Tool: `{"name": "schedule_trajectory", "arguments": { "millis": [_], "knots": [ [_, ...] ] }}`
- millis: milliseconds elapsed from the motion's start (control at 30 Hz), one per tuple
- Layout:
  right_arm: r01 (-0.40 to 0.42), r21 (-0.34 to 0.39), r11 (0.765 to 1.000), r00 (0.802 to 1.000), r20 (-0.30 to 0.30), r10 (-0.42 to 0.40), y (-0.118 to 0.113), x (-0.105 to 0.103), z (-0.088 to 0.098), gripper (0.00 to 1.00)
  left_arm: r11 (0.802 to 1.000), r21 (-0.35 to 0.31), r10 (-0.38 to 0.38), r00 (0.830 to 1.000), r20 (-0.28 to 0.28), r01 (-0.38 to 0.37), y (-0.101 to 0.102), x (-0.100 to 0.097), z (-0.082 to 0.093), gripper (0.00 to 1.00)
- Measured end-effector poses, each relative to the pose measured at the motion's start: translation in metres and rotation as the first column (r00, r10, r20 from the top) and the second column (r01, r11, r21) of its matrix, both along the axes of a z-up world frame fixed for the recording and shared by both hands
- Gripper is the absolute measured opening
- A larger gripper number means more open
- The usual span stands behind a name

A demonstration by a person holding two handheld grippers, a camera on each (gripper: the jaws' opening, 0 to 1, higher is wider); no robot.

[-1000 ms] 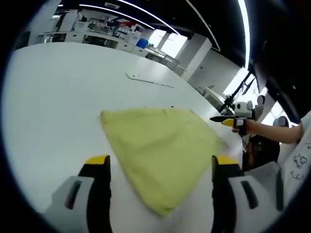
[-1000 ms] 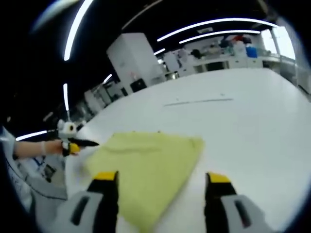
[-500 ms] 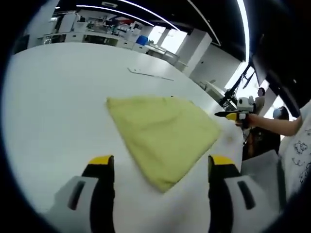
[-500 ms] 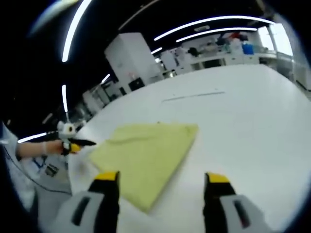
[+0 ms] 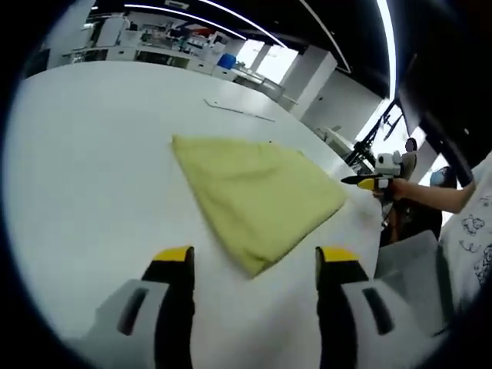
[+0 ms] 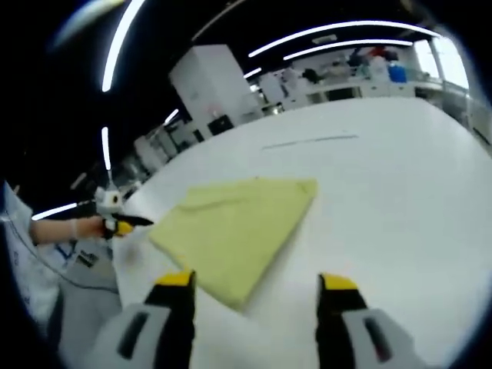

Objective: Fold the garment on the visible template until the final outline fits inside the template.

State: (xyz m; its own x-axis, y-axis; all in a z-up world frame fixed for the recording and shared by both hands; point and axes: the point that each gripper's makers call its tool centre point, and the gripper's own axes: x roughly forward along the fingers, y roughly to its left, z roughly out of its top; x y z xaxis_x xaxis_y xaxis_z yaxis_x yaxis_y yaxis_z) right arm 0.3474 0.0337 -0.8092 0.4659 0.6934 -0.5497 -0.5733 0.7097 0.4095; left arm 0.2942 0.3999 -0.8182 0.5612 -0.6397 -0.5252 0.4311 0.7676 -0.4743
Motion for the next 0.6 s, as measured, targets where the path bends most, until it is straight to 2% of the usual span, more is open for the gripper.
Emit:
{"name": "schedule_trajectory", "arguments": {
  "millis": [333, 600],
  "knots": [
    [-0.025, -0.006, 1.0, 0.999, -0.032, 0.025, 0.0, -0.015, -0.01, 0.52, 1.0, 0.012, -0.018, 1.0, -0.001, 0.018, -0.002, -0.011, -0.008, 0.43],
    [-0.069, -0.042, 0.997, 0.997, -0.027, 0.068, 0.002, -0.024, -0.016, 0.42, 1.0, 0.02, -0.022, 1.0, 0.007, 0.022, -0.004, -0.014, -0.011, 0.36]
  ]
}}
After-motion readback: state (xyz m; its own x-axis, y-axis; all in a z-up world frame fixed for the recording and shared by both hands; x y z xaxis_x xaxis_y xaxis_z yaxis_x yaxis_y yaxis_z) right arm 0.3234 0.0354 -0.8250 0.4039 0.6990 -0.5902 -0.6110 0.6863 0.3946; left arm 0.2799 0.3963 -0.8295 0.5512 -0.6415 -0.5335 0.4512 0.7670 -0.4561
